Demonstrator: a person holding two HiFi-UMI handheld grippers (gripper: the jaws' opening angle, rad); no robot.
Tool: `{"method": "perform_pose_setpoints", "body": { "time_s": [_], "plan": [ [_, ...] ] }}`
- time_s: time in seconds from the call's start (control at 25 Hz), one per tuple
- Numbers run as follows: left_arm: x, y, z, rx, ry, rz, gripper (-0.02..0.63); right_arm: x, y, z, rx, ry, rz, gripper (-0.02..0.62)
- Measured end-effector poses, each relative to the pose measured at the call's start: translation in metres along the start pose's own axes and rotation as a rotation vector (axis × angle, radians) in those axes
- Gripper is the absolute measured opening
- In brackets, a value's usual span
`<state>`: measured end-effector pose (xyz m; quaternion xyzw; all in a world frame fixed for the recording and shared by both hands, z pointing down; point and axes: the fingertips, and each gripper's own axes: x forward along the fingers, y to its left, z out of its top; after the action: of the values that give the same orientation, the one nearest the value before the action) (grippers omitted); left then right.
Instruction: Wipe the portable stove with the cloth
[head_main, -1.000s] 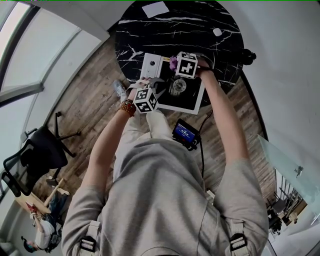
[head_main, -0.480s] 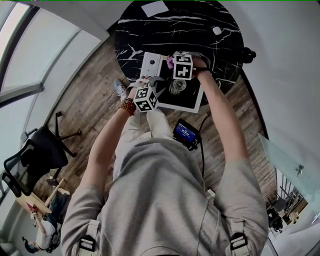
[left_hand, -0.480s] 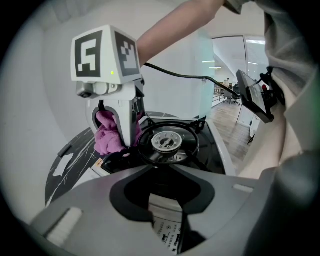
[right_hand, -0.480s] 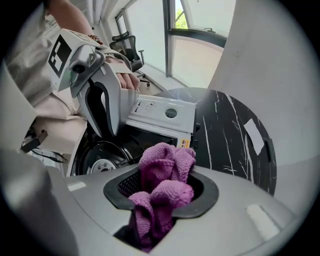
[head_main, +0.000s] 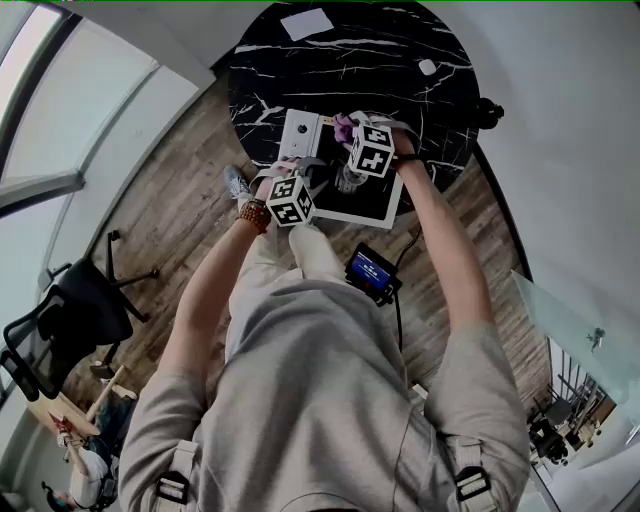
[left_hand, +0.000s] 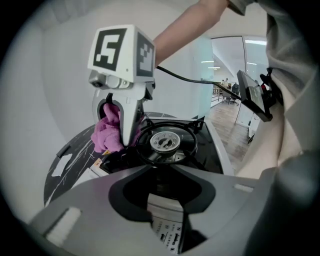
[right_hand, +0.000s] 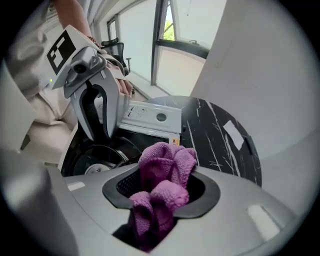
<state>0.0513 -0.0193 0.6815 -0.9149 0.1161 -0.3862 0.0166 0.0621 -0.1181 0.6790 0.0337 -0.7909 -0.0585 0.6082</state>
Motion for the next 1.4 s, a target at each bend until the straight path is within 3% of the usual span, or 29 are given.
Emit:
{"method": "perform_pose_setpoints", "body": {
  "time_s": [0.16, 0.36, 0.48, 0.72, 0.84, 1.08, 1.4],
  "plan": [
    [-0.004, 0.0, 0.004, -0.065, -0.038, -0.021, 0.15, -0.021, -0.011, 0.014, 0.144, -0.116, -0.096, 0.196],
    [-0.019, 0.01, -0.003, -0.124, -0.067, 0.055, 0.152, -0.045, -0.014, 0.045, 0.281, -0.23, -0.025, 0.201],
    [-0.028, 0.023, -0.013, -0.192, -0.085, 0.107, 0.152, -0.036, -0.003, 0.053, 0.233, -0.183, 0.035, 0.184],
    [-0.036, 0.031, -0.035, -0.242, -0.063, 0.109, 0.152, -0.007, 0.005, 0.058, 0.029, -0.081, -0.025, 0.176],
    [-0.035, 0.023, -0.037, -0.24, -0.056, 0.102, 0.152, 0.006, 0.011, 0.058, 0.037, -0.043, -0.04, 0.17],
    [-0.033, 0.027, -0.038, -0.253, -0.059, 0.076, 0.167, 0.013, 0.022, 0.062, -0.012, 0.024, 0.011, 0.156],
    [-0.035, 0.026, -0.038, -0.269, -0.067, 0.056, 0.164, 0.01, 0.04, 0.061, 0.033, -0.016, 0.108, 0.15]
  ]
}}
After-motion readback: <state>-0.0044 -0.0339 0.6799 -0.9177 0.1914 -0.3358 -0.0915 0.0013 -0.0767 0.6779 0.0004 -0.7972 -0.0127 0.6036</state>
